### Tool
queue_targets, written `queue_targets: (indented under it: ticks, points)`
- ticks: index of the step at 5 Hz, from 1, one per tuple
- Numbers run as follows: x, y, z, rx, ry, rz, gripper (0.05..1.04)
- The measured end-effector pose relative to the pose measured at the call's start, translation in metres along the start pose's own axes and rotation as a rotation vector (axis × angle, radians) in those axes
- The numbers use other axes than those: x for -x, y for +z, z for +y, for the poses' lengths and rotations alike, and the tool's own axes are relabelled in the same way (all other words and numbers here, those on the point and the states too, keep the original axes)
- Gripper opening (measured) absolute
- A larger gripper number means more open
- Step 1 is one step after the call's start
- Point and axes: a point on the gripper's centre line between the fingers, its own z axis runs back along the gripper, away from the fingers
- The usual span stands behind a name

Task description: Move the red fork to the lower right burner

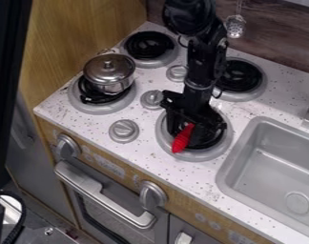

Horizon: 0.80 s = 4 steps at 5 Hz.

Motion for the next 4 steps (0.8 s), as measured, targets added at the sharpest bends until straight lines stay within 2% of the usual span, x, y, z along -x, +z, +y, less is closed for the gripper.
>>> queue_targets:
  ticks: [1, 2, 3, 4]
  points:
    - [-0.001, 0.004, 0.004, -0.016, 0.002, 0.019, 0.993]
    - [-0.002, 0.042, 0.012, -0.019, 0.048, -0.022, 0.997]
    - [0.003, 0.070, 0.012, 0.047, 0.073, -0.082, 0.997]
    - [0.005, 0.068, 0.019, 0.085, 0.106, -0.075, 0.997]
